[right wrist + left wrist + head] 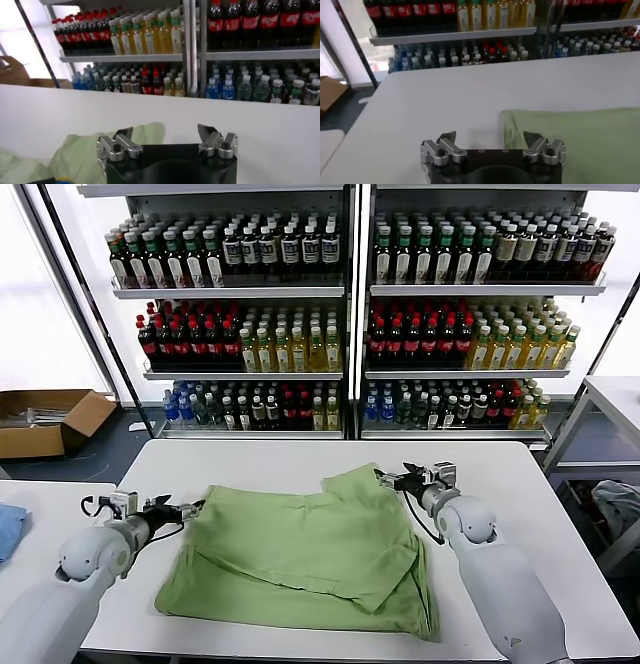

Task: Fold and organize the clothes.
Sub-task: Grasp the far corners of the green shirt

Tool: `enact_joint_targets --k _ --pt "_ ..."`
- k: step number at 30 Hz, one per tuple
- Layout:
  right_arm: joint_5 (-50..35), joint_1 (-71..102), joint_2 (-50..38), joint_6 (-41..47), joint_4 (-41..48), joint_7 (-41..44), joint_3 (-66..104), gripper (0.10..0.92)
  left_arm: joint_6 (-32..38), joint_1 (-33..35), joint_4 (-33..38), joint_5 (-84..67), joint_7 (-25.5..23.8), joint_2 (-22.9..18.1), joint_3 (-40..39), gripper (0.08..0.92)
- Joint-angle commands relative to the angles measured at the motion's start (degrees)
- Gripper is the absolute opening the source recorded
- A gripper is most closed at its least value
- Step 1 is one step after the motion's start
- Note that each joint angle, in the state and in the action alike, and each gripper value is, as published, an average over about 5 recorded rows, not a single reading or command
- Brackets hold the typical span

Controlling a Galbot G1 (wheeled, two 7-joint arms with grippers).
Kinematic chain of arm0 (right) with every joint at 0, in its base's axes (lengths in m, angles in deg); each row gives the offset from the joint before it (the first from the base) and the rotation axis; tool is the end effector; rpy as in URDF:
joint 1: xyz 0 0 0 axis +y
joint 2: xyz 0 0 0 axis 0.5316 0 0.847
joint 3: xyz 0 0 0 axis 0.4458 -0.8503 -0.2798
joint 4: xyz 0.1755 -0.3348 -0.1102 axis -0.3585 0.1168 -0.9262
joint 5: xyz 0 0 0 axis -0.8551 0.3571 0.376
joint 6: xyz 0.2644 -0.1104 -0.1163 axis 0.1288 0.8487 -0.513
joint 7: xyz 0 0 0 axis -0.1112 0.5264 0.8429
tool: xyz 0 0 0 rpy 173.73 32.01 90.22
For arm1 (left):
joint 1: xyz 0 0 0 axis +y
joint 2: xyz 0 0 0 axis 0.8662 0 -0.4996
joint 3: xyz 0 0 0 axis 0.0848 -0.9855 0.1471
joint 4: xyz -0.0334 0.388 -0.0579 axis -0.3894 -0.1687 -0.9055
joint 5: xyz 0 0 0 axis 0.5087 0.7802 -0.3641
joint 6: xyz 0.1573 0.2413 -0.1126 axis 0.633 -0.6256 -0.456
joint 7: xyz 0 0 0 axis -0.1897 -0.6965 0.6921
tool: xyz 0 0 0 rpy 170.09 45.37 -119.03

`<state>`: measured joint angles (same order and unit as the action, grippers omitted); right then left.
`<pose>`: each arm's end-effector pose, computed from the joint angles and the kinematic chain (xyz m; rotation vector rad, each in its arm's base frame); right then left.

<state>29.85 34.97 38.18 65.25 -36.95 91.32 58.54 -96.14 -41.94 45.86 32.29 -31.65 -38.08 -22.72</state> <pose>0.4468 -0.0733 -0.3311 0.4950 -2.6298 -0.0596 0.3662 0.2201 -0.3012 -0.2165 -2.5065 -0.0796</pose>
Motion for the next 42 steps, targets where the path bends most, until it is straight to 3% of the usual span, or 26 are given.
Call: enact_joint_targets --k 1,15,18,35,42 --pt "1.41 -3.34 2.53 -0.03 5.76 0.53 -1.87 0.823 -0.01 -10.74 -7.71 -0.23 0.05 -2.39 -8.00 0.823" --pt "2.06 -2.43 3.48 -0.71 6.36 1.14 -3.06 0.823 -0.02 -11.67 -10.59 0.95 -0.26 -4.79 -10.54 0.823" --pt "2.07 -2.21 3.53 -0.94 6.15 1.15 -3.38 0.787 -0.03 -10.84 -10.09 1.47 -0.88 -4.71 -10.94 0.792" --pt "-0.37 -1.34 3.35 -2.50 4.06 1.21 -2.39 0.316 0.02 -6.87 -6.29 1.93 -4.71 -3.38 -8.52 0.324" --pt "-5.88 1.34 2.48 -2.78 -2.95 0.39 0.74 0.130 0.08 -5.66 -2.08 1.75 -4.93 -2.20 -6.54 0.131"
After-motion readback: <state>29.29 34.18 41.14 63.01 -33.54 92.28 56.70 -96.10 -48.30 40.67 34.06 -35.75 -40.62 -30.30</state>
